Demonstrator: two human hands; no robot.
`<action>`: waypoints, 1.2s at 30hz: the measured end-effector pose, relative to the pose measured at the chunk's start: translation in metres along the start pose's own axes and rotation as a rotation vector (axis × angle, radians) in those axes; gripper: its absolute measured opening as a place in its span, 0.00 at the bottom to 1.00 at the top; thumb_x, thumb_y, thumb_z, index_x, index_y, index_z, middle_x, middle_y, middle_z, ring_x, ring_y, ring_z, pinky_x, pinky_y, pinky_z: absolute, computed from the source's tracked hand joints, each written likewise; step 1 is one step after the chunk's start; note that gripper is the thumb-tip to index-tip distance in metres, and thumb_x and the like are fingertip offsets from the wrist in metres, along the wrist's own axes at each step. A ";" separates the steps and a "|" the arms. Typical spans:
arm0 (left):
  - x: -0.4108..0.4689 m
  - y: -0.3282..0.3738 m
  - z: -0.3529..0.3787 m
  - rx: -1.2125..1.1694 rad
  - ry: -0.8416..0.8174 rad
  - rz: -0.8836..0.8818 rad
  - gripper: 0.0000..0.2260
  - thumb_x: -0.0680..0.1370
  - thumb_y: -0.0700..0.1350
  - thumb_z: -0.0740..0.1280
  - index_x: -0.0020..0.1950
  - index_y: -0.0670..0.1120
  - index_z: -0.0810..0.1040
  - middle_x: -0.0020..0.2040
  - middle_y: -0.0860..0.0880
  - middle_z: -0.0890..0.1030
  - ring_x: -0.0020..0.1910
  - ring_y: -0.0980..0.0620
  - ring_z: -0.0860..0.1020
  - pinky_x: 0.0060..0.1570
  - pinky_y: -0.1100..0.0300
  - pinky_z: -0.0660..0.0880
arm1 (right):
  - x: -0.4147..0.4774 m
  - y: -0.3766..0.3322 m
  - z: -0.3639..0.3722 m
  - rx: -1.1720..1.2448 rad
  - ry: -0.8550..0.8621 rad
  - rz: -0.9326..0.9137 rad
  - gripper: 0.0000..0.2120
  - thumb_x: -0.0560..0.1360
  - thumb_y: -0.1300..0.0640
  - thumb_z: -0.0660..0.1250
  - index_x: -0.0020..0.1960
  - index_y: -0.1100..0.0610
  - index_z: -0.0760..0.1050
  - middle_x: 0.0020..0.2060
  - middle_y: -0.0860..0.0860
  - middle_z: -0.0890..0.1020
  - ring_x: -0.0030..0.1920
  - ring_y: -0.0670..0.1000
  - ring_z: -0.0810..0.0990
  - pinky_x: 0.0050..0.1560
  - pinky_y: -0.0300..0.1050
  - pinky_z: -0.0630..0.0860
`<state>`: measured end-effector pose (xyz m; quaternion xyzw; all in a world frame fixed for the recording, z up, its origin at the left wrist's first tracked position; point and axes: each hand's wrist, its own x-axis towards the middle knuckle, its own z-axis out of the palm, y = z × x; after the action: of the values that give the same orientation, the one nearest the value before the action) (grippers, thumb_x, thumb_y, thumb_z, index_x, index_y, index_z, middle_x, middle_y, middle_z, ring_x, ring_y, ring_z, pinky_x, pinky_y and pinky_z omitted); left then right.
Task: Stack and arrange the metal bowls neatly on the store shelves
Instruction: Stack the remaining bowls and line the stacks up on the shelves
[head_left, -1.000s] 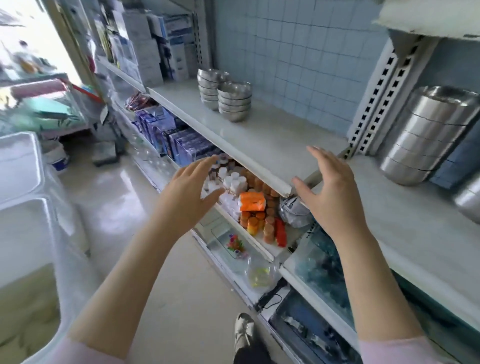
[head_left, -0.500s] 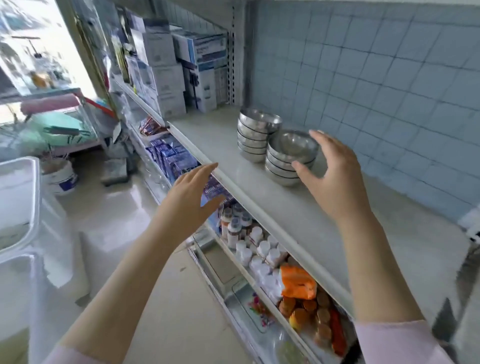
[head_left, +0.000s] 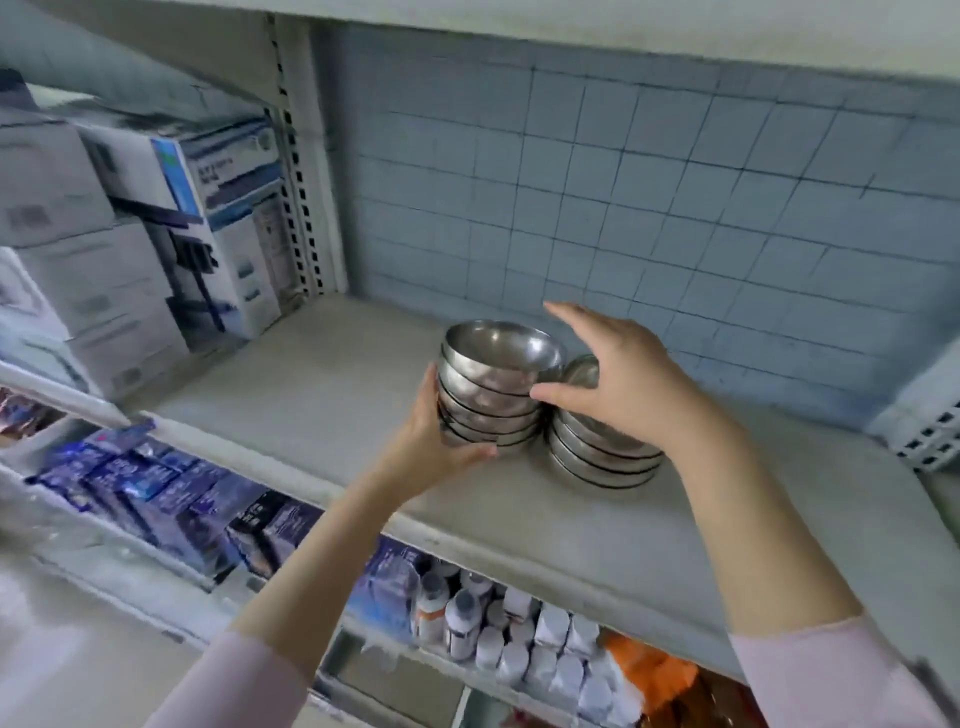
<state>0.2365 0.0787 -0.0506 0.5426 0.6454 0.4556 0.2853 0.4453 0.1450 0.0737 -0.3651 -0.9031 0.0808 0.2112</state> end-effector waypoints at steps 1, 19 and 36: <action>0.010 -0.005 -0.004 -0.047 -0.056 0.023 0.51 0.63 0.40 0.81 0.76 0.37 0.52 0.72 0.39 0.68 0.72 0.45 0.68 0.70 0.50 0.66 | 0.003 -0.003 0.003 -0.014 -0.005 0.057 0.42 0.67 0.35 0.72 0.76 0.46 0.61 0.74 0.47 0.69 0.69 0.47 0.64 0.72 0.52 0.59; 0.027 -0.061 -0.074 -0.183 -0.433 0.209 0.53 0.58 0.62 0.81 0.74 0.66 0.52 0.72 0.55 0.70 0.70 0.56 0.71 0.69 0.49 0.69 | -0.020 -0.091 0.087 0.467 0.159 0.532 0.60 0.57 0.32 0.77 0.77 0.36 0.43 0.78 0.41 0.57 0.74 0.42 0.62 0.73 0.46 0.62; 0.015 -0.041 -0.080 -0.265 -0.478 0.236 0.42 0.69 0.49 0.76 0.76 0.49 0.55 0.70 0.52 0.71 0.70 0.55 0.71 0.71 0.50 0.66 | -0.019 -0.079 0.099 0.625 0.228 0.557 0.61 0.51 0.29 0.78 0.76 0.39 0.53 0.73 0.42 0.66 0.71 0.42 0.68 0.71 0.52 0.68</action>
<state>0.1459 0.0713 -0.0519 0.6639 0.4271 0.4253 0.4426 0.3646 0.0755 0.0024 -0.5197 -0.6731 0.3636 0.3803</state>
